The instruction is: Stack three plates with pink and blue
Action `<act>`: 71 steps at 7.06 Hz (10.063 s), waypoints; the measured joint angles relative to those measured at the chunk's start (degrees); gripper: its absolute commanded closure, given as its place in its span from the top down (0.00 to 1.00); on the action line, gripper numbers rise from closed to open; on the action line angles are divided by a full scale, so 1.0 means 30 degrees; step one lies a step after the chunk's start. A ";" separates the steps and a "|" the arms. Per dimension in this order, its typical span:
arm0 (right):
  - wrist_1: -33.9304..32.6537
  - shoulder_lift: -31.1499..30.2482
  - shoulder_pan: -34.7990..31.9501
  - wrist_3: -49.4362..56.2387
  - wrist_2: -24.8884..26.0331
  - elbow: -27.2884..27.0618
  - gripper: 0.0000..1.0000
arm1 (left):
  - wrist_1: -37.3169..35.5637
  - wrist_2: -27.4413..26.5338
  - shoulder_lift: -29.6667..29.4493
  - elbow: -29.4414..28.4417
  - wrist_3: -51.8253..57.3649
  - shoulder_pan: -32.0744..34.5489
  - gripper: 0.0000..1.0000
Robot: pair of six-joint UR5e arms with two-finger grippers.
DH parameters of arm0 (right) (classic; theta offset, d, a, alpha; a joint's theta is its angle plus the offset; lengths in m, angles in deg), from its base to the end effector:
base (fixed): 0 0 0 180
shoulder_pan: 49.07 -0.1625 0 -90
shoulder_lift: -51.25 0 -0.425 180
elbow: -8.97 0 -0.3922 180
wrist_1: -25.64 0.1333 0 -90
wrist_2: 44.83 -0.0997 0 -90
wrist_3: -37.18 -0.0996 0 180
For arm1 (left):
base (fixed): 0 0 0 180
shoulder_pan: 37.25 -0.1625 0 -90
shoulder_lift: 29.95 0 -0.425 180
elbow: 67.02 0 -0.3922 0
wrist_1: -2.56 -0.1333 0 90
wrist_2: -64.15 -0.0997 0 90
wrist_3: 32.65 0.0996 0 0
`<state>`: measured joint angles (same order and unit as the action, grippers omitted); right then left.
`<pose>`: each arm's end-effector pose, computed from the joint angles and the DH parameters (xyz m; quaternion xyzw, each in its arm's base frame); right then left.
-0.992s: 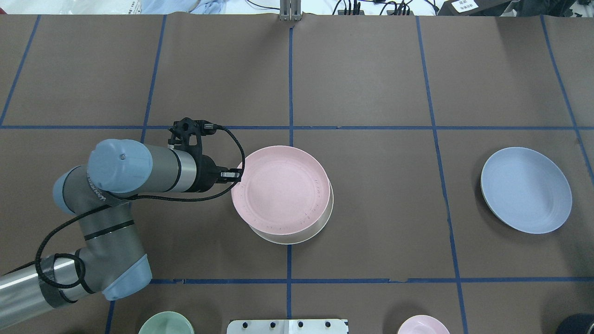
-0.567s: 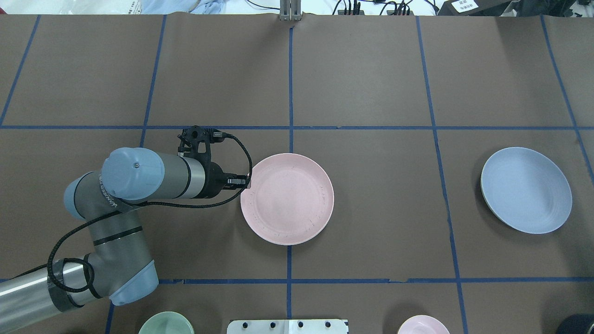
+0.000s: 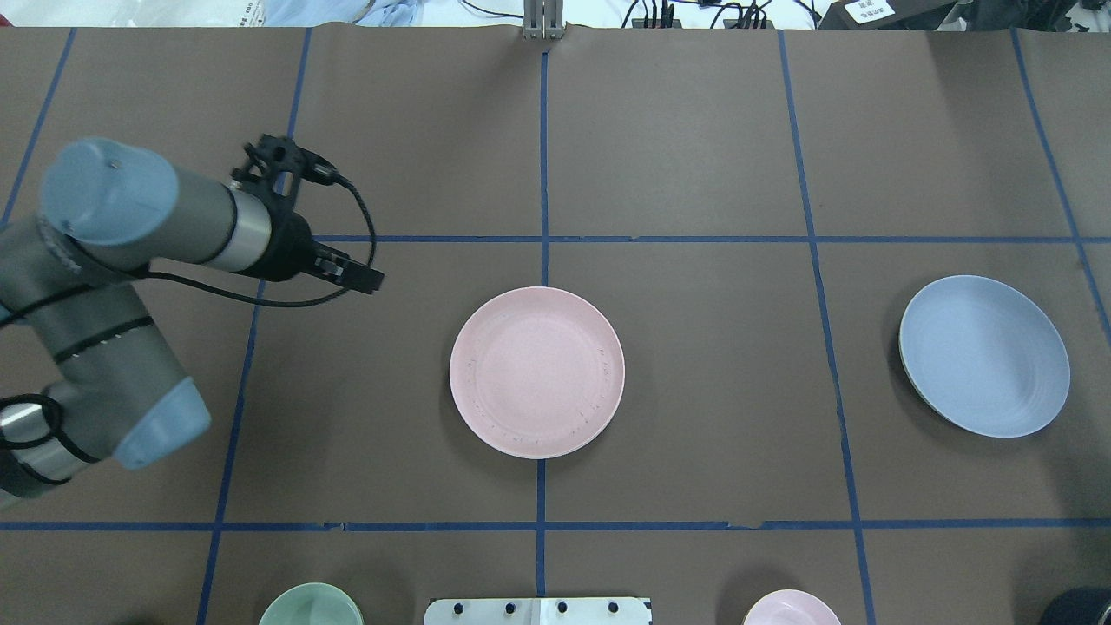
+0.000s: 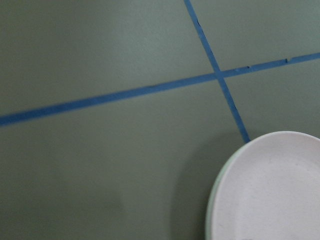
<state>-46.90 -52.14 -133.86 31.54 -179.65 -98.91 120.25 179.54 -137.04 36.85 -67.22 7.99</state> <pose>0.0255 -0.4155 0.5735 0.1398 -0.3892 -0.0692 0.9078 0.3511 -0.4827 0.3286 0.2455 0.4525 0.1827 0.8376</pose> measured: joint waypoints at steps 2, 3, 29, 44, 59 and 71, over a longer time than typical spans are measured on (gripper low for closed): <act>0.3148 -0.0785 0.2054 -0.4544 0.0714 -0.0074 0.99 | -0.0081 0.2552 0.3048 0.0198 0.7784 0.4558 1.00; 0.5497 -0.1463 0.3481 -0.7106 0.1590 0.0077 0.98 | -0.0174 0.3336 0.4240 0.0078 1.1298 0.6741 1.00; 0.1466 0.9111 1.4890 -2.2655 0.9111 -0.1467 0.00 | -0.6657 0.4975 0.7644 -0.2818 1.6161 1.5971 1.00; -0.5292 1.3199 1.4930 -1.9725 1.0007 -0.0695 1.00 | -0.6831 0.4999 0.7706 -0.3454 1.6085 1.5941 1.00; -0.7197 0.0107 -0.1906 0.6707 0.1111 0.2036 1.00 | -0.9861 0.5364 0.8588 -0.0926 1.5039 1.4858 1.00; -0.7204 0.0069 -0.1911 0.6743 0.1053 0.2173 1.00 | -0.9848 0.5343 0.8718 -0.0898 1.5039 1.4831 1.00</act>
<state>-68.52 -51.93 -139.60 51.77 -176.49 -92.39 90.71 195.56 -110.89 34.16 -22.10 52.49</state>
